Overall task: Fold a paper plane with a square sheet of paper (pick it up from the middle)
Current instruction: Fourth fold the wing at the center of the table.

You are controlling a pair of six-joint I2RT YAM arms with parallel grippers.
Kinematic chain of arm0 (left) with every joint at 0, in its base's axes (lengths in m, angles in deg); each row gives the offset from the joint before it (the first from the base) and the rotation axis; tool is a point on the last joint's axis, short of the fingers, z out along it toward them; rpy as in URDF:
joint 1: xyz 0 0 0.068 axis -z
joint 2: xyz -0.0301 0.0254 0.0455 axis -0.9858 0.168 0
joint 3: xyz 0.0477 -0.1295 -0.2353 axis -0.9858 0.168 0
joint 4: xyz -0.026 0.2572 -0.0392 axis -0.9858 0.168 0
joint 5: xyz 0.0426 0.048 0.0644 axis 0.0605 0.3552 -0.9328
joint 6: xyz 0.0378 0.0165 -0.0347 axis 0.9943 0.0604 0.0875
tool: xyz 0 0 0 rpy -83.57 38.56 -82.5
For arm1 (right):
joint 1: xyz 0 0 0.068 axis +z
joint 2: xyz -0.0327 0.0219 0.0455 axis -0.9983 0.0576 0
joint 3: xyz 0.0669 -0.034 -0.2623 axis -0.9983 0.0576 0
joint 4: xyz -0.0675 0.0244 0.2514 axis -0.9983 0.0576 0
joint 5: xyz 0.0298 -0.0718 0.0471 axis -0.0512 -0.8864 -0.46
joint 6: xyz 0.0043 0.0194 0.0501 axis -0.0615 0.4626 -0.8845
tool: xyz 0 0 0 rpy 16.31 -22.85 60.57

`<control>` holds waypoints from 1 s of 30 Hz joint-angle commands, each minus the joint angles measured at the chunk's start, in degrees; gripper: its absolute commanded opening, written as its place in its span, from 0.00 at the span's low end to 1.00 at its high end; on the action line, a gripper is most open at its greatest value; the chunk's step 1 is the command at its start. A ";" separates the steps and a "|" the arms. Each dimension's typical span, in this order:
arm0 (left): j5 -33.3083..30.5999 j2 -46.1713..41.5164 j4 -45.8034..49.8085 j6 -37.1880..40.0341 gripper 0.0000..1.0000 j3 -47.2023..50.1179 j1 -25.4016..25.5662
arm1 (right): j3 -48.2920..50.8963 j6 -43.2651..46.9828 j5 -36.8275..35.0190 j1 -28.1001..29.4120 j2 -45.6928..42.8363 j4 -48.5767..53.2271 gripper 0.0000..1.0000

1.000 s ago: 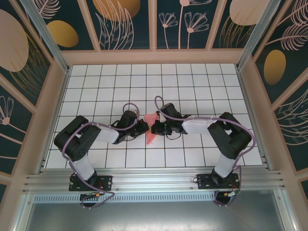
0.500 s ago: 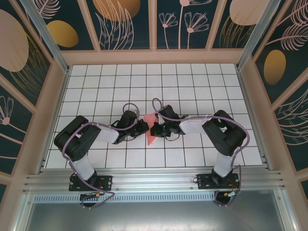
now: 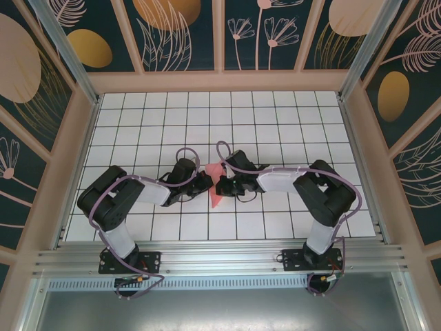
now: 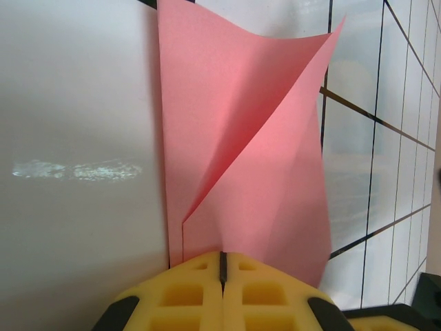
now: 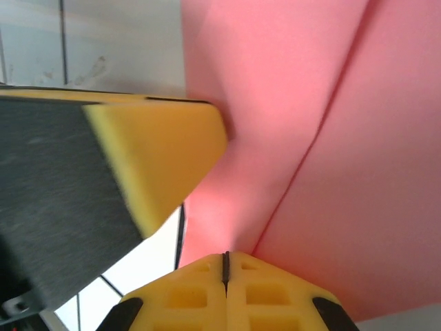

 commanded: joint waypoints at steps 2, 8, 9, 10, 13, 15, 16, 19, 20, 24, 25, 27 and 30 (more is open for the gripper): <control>1.35 1.75 6.35 0.47 0.03 2.01 0.12 | -0.13 -1.07 2.44 1.04 -3.00 -0.75 0.02; 1.45 1.80 6.34 0.45 0.03 1.83 0.12 | 0.67 -2.49 3.10 1.50 -0.13 -3.39 0.02; 1.57 1.81 6.37 0.44 0.04 1.79 0.12 | 0.67 -2.35 3.10 1.50 0.63 -3.38 0.02; 1.51 1.81 6.43 0.55 0.03 1.78 0.12 | 0.74 -2.31 3.15 1.49 1.36 -3.28 0.03; 1.61 1.76 6.57 0.51 0.03 1.70 0.13 | 1.80 -1.88 2.20 1.76 2.10 -1.37 0.02; 1.48 1.64 6.52 0.63 0.03 1.87 0.12 | 2.92 -1.46 1.49 1.76 2.28 -0.26 0.02; 1.39 1.64 6.68 0.64 0.03 1.88 0.15 | 3.27 -1.20 1.34 1.76 2.27 0.04 0.02; 1.35 1.90 6.62 0.73 0.03 1.96 0.18 | 3.06 -0.61 1.81 1.76 1.79 0.47 0.02; 1.37 1.84 6.52 0.64 0.03 2.05 0.12 | 2.69 -0.48 1.50 1.76 1.27 0.83 0.02; 1.44 1.99 6.43 0.60 0.03 2.05 0.12 | 0.86 -0.19 1.80 1.85 -1.61 1.79 0.03; 1.44 1.90 6.46 0.64 0.03 1.93 0.14 | 0.84 -0.44 2.40 1.93 -2.28 1.39 0.03; 1.35 1.90 6.65 0.77 0.03 1.77 0.12 | 0.89 -0.88 3.01 2.28 -3.24 0.73 0.03; 1.34 1.92 6.62 0.78 0.03 1.70 0.12 | 1.86 -1.61 2.26 2.60 -3.91 0.33 0.03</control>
